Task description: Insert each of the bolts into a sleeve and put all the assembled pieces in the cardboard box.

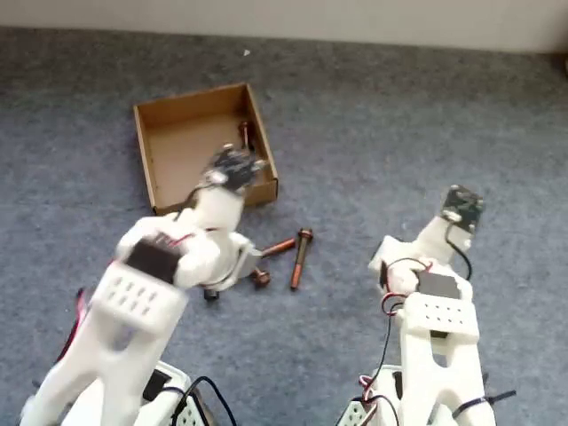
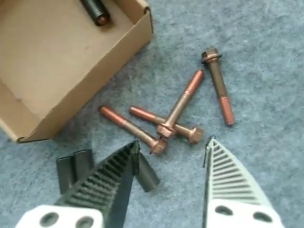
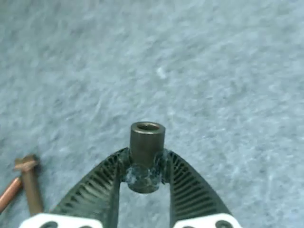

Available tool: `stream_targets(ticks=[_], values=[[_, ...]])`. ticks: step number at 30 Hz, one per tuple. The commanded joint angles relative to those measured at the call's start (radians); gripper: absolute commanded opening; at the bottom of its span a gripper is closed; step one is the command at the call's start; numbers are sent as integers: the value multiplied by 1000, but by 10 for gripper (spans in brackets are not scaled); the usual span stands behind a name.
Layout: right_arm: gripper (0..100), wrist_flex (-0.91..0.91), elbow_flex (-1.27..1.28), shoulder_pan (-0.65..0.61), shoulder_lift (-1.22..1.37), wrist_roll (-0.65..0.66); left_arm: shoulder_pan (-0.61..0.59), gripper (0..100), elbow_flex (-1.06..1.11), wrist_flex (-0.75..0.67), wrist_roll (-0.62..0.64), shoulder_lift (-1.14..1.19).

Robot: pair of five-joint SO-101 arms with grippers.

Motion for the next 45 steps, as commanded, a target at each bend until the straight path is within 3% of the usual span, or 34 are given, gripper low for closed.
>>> stream_targets(ticks=[1,9,20,30,36,45], values=[[4,-42,-7,68,-31,3,122,240,-156,-12,84,237],[4,-56,-8,143,-27,3,222,239,-328,-118,196,581],[4,-56,-7,143,-27,3,271,236,-549,-124,199,944],[4,-53,-7,143,-27,3,266,112,-737,-120,198,1191],[4,-51,-7,143,-27,3,274,1,-785,-117,196,1222],[4,-50,-7,111,-38,9,266,4,-697,-46,189,957]])
